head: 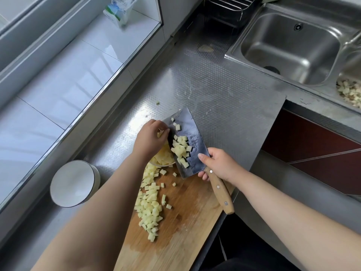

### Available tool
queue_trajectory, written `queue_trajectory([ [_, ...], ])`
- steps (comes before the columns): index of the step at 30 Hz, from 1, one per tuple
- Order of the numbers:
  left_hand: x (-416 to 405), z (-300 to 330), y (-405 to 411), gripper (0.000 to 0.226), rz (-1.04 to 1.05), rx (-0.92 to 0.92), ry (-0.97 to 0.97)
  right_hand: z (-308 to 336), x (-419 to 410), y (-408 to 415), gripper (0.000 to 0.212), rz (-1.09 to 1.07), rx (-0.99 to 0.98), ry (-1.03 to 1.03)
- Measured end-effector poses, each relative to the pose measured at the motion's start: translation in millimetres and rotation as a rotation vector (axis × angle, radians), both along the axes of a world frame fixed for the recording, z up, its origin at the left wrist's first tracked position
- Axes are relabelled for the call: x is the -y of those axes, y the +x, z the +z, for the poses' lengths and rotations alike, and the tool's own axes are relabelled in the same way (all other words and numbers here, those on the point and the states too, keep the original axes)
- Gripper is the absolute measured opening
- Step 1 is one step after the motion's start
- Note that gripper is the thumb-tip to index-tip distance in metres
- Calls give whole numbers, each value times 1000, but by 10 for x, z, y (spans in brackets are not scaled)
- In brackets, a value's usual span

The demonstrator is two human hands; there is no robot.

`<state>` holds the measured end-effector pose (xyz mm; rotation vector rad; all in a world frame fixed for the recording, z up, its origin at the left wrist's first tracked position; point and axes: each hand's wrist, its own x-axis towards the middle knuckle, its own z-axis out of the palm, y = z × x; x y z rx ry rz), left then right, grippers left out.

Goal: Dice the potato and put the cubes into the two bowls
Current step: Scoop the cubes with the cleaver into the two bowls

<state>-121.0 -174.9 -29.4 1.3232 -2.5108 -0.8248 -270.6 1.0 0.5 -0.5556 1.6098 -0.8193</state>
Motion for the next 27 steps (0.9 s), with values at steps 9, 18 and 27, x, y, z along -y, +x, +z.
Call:
queue_trajectory([
  [9,-68,137,-153,23,-54,-152,-122,19,43,14,17,46,-27,-20],
  [18,-36,23,-65,5,49,-83,-4,-70,140,-3,18,28,-56,-29],
  [27,-178,14,143,22,98,-85,-89,-77,239,-82,24,26,-113,-48],
])
